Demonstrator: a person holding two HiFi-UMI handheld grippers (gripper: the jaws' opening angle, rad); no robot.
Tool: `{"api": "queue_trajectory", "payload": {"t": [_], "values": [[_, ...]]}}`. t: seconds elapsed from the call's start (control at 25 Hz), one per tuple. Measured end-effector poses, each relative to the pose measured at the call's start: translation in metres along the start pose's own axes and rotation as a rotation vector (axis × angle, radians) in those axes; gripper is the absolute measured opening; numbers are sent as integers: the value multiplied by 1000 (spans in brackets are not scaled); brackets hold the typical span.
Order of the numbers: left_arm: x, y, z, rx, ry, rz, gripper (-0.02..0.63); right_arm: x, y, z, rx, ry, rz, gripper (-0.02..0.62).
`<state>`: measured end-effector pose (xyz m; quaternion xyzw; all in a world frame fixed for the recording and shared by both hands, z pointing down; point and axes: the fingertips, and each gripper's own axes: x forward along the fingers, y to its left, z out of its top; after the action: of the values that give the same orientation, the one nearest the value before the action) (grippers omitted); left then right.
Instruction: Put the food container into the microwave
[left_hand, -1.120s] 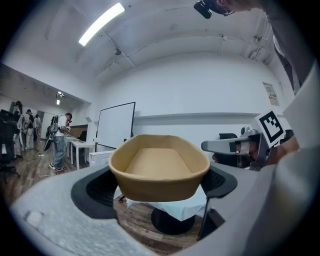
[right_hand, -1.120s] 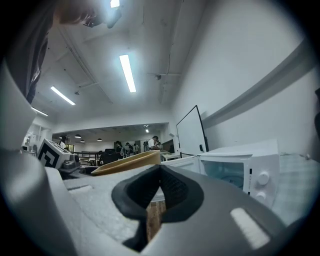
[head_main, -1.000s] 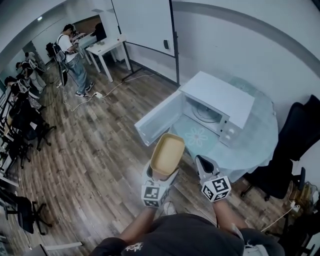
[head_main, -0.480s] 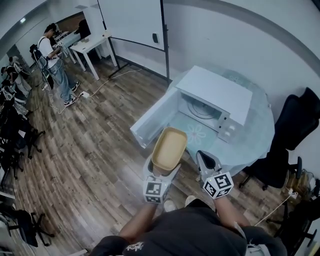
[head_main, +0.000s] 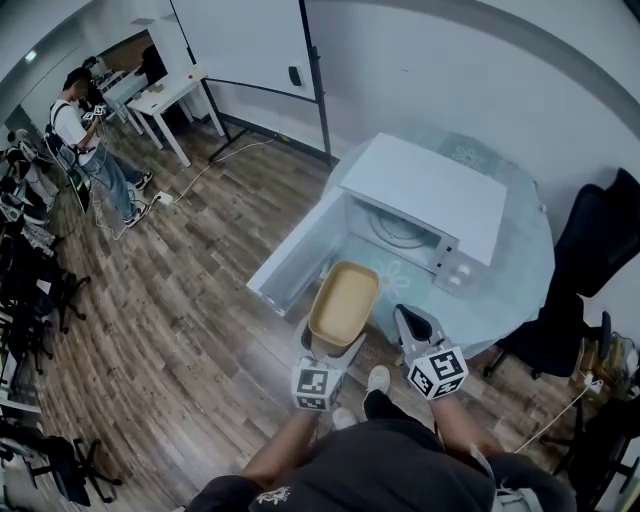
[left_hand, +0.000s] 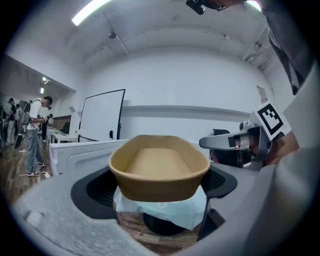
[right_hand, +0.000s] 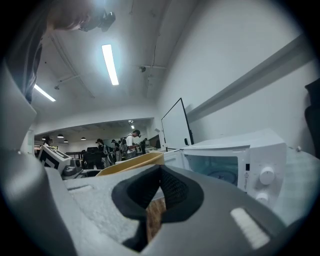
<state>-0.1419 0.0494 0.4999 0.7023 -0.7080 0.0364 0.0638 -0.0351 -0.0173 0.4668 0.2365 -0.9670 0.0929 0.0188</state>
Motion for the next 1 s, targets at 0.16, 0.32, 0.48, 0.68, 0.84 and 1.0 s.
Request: {"api": "queue_trajectory", "payload": {"t": [0.16, 0.32, 0.48, 0.68, 0.84, 1.0], "values": [[31, 4, -2, 5, 28, -7, 512, 16, -29, 1, 8, -3, -12, 2], [62, 7, -3, 14, 44, -24, 512, 34, -62, 1, 30, 1, -27, 2], [93, 8, -10, 15, 72, -32, 512, 49, -95, -2, 46, 12, -45, 2], [130, 12, -17, 41, 99, -46, 512, 69, -131, -7, 43, 25, -50, 2], [151, 20, -24, 62, 128, -42, 512, 83, -152, -17, 28, 42, -48, 2], [168, 23, -38, 59, 159, -25, 512, 94, -170, -30, 48, 54, -43, 2]]}}
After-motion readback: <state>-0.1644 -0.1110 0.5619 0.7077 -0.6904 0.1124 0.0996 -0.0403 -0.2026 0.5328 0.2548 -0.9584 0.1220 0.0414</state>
